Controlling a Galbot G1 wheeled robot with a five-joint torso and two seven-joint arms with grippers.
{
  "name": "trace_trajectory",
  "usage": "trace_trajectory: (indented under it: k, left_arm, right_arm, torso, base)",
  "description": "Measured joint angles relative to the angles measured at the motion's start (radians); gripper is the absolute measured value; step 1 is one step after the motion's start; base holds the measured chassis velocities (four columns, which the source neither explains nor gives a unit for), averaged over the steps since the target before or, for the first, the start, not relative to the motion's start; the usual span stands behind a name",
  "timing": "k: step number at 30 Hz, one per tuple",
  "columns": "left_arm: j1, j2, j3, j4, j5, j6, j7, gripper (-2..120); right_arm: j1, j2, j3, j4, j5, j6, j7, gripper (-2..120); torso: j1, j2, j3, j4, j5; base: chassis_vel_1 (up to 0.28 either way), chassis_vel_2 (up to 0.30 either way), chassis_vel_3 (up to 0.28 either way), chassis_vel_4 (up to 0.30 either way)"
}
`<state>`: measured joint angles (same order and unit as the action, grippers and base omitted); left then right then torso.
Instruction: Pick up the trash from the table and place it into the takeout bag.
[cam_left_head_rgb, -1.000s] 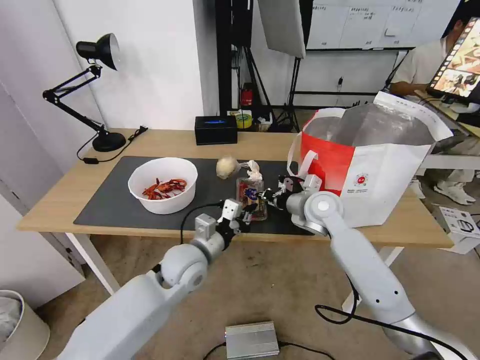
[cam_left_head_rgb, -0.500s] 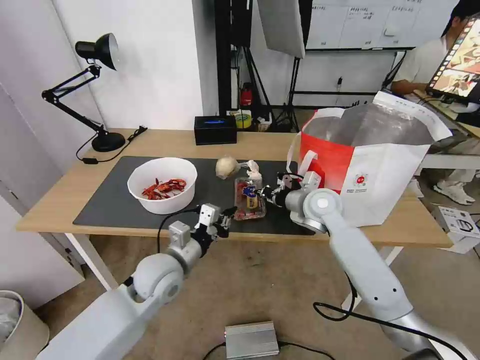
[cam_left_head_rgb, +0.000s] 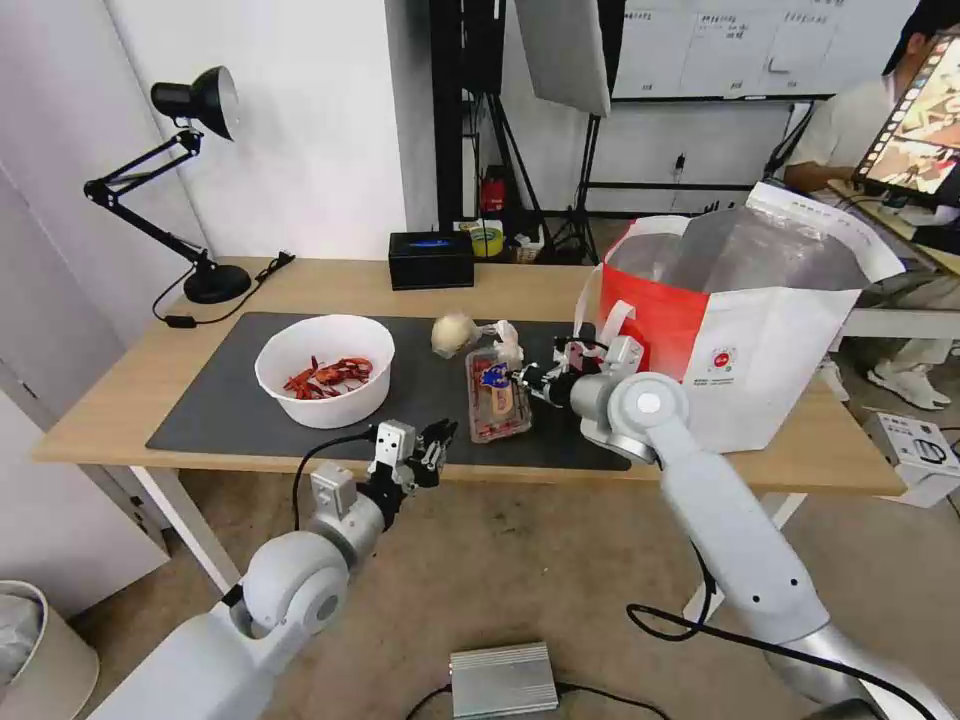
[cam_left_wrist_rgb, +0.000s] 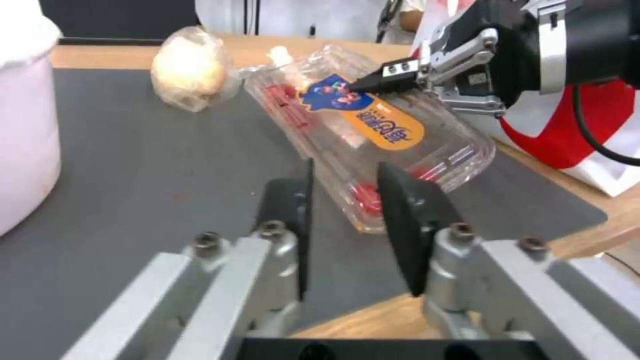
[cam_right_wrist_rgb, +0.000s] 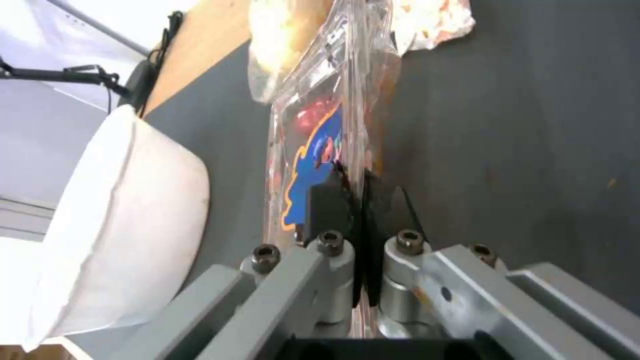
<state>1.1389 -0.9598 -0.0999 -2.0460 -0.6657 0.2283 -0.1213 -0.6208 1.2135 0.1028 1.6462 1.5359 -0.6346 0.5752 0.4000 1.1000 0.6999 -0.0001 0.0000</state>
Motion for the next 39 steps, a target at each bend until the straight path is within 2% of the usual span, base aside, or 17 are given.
trace_trajectory:
  k: [2, 3, 5, 6, 9, 14, 17, 27, 39]
  left_arm:
    - [0.019, -0.003, -0.009, -0.008, 0.008, -0.004, -0.001, 47]
    - [0.019, -0.003, -0.009, -0.008, 0.008, -0.004, -0.001, 47]
    - [0.029, -0.009, -0.015, -0.013, 0.011, -0.006, -0.001, 57]
    - [0.029, -0.009, -0.015, -0.013, 0.011, -0.006, -0.001, 57]
    - [0.043, -0.018, -0.027, -0.019, 0.015, -0.007, -0.003, 74]
    - [0.057, -0.019, -0.038, -0.024, 0.017, -0.008, -0.005, 86]
    - [0.083, -0.02, -0.056, -0.032, 0.018, -0.009, -0.005, 99]
    - [0.131, -0.022, -0.085, -0.043, 0.033, -0.02, -0.005, 100]
    - [0.135, -0.031, -0.087, -0.049, 0.034, -0.02, -0.005, 100]
  right_arm:
    - [-0.002, -0.005, 0.002, 0.012, -0.007, 0.001, -0.004, 0]
    - [-0.002, -0.005, 0.002, 0.012, -0.007, 0.001, -0.004, 0]
    - [-0.004, -0.01, 0.004, 0.028, -0.022, 0.003, -0.014, 0]
    - [-0.004, -0.01, 0.004, 0.028, -0.022, 0.003, -0.014, 0]
    - [-0.004, -0.018, 0.011, 0.057, -0.029, 0.004, -0.021, 0]
    - [-0.002, -0.027, 0.017, 0.085, -0.031, 0.005, -0.027, 0]
    - [0.001, -0.043, 0.026, 0.128, -0.032, 0.008, -0.034, 0]
    - [0.031, -0.082, 0.058, 0.235, -0.015, 0.014, -0.023, 0]
    - [0.12, -0.141, 0.134, 0.322, 0.119, 0.033, 0.056, 0]
  torso:
    - [0.0, 0.0, 0.0, 0.0001, 0.0]
    - [0.0, 0.0, 0.0, 0.0001, 0.0]
    - [0.0, 0.0, 0.0, 0.0, 0.0001]
    - [0.0, 0.0, 0.0, 0.0, 0.0001]
    - [0.0, 0.0, 0.0, 0.0, 0.0001]
    - [0.0, 0.0, 0.0, 0.0, 0.0]
    - [0.0, 0.0, 0.0, 0.0, 0.0001]
    - [0.0, 0.0, 0.0, 0.0, 0.0001]
    - [0.0, 0.0, 0.0, 0.0001, 0.0001]
  base:
    - [0.0, 0.0, 0.0, 0.0]
    - [0.0, 0.0, 0.0, 0.0]
    - [0.0, 0.0, 0.0, 0.0]
    - [0.0, 0.0, 0.0, 0.0]
    - [0.0, 0.0, 0.0, 0.0]
    - [0.0, 0.0, 0.0, 0.0]
    - [0.0, 0.0, 0.0, 0.0]
    - [0.0, 0.0, 0.0, 0.0]
    - [0.0, 0.0, 0.0, 0.0]
